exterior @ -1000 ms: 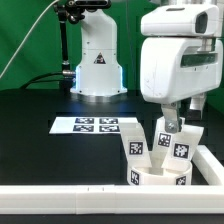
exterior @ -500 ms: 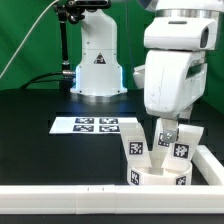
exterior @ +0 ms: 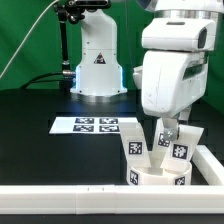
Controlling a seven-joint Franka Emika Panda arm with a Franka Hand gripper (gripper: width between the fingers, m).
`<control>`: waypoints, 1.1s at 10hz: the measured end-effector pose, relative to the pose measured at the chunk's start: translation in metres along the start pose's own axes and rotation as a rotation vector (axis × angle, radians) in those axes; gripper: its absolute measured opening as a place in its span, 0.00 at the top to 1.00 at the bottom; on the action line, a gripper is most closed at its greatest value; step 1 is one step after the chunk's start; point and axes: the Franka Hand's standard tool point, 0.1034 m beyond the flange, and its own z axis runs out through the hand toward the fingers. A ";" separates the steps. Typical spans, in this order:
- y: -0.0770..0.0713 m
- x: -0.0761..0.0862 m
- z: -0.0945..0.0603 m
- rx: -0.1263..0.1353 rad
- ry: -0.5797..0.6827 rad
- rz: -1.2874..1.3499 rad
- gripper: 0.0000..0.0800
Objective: Assemble stool
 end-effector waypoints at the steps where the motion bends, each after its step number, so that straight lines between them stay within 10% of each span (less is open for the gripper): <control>1: 0.000 0.000 0.000 0.000 0.000 0.048 0.58; 11: -0.010 0.013 0.002 0.005 0.043 1.144 0.57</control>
Offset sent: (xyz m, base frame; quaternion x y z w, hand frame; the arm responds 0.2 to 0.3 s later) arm -0.0115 0.0002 -0.0045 0.0033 0.0257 0.2900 0.9567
